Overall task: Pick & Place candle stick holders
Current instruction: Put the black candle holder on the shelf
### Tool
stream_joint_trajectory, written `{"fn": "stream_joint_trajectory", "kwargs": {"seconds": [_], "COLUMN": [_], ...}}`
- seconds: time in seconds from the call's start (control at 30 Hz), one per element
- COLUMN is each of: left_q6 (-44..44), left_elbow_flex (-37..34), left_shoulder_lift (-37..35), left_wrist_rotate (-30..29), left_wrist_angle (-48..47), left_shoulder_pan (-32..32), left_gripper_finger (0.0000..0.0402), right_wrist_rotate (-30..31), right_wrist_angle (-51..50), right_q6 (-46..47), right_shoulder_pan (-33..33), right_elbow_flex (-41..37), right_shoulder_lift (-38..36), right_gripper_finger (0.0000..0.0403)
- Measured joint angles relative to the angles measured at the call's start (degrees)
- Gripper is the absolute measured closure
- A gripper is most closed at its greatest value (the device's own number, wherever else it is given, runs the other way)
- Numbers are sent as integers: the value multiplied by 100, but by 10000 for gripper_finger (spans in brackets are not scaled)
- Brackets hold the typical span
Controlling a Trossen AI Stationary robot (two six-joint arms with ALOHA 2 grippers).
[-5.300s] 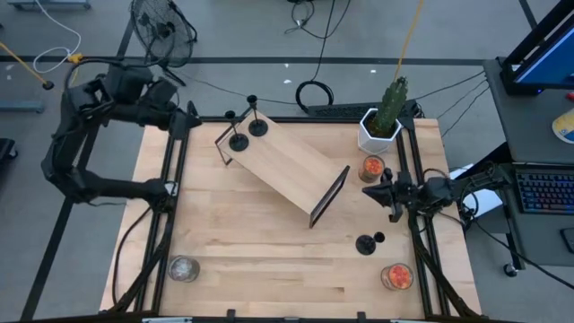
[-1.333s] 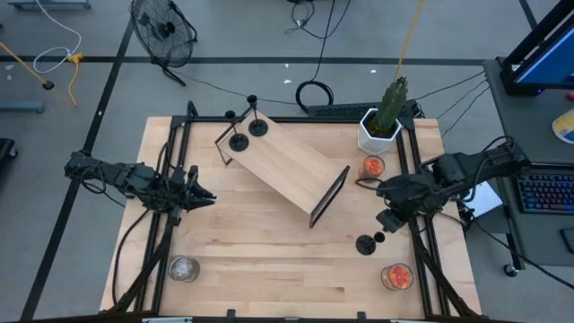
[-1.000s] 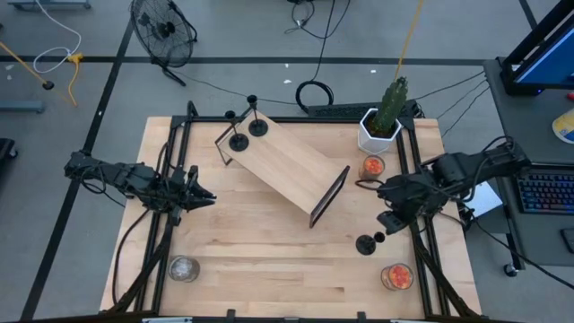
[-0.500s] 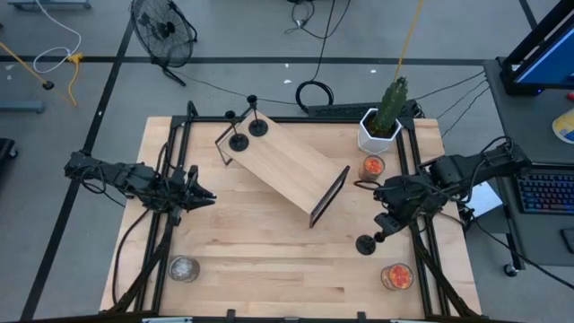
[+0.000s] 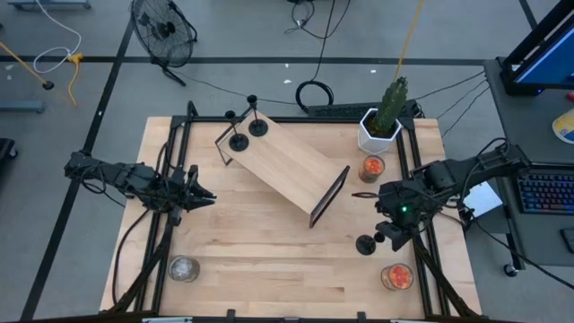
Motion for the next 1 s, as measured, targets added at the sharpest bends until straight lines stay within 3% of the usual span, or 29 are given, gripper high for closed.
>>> {"fn": "stream_joint_trajectory", "kwargs": {"seconds": [0.1, 0.3, 0.53, 0.67, 1.0], "left_q6": [14, 14, 11, -53, -154], "left_elbow_flex": [0, 0, 0, 0, 2], "left_shoulder_lift": [0, 0, 0, 0, 0], "left_wrist_rotate": [0, 0, 0, 0, 0], "left_wrist_angle": [-2, 0, -23, -104, -105], "left_shoulder_pan": [0, 0, -2, -2, 0], "left_gripper_finger": [321, 321, 321, 321, 321], "right_wrist_rotate": [48, 1206, 1716, 2373, 2867], "right_wrist_angle": [-3, -17, 20, -46, -1850], "right_q6": [77, 420, 999, 1316, 1742], "right_shoulder_pan": [-4, 50, 540, 937, 1449], "right_elbow_flex": [0, 0, 139, 325, 784], "right_shoulder_lift": [-48, -277, -282, -282, -59], "right_gripper_finger": [403, 403, 403, 403, 403]}}
